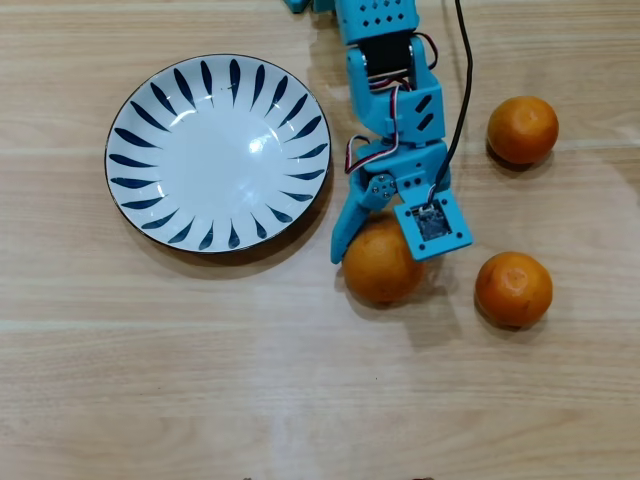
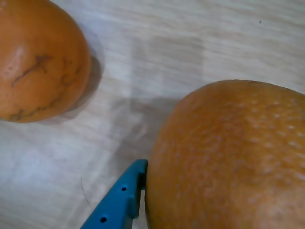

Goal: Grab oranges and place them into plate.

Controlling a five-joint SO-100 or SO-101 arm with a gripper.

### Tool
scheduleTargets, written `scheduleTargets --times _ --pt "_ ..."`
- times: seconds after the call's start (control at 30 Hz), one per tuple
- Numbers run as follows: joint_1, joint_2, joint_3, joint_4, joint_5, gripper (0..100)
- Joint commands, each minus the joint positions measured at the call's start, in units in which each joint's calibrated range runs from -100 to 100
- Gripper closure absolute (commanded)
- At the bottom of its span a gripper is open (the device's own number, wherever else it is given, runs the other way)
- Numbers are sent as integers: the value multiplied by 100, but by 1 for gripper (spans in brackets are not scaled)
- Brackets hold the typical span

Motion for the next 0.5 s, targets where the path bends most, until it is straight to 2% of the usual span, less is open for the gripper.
scheduleTargets --times 0.0,0.2,0.27,0.3,0.37,0.47 --pt "63 121 -395 -85 -43 59" --pt "71 146 -413 -85 -43 59" --pt "71 146 -413 -85 -43 63" --pt "63 146 -413 -85 -43 70" --pt "63 146 -404 -85 -43 77" --pt "63 104 -359 -76 -43 74"
